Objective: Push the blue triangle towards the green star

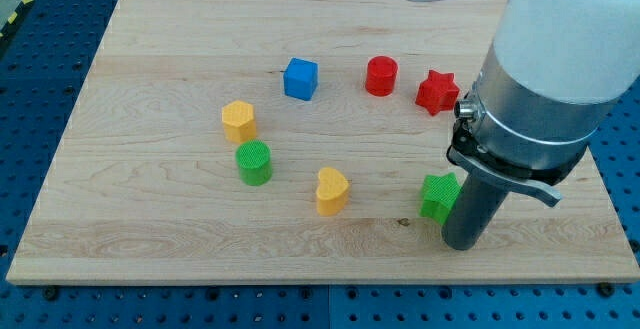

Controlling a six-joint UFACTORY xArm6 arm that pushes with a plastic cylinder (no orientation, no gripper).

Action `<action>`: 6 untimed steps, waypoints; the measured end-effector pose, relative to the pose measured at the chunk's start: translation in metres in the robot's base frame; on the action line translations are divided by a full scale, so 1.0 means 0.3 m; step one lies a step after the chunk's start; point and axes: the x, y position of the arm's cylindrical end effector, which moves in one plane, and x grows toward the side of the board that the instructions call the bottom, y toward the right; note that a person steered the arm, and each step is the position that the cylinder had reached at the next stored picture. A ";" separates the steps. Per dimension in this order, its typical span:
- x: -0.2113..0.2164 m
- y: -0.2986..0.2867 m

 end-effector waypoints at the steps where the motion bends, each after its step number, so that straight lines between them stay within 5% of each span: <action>1: 0.000 0.035; 3: -0.044 0.263; 6: -0.470 0.319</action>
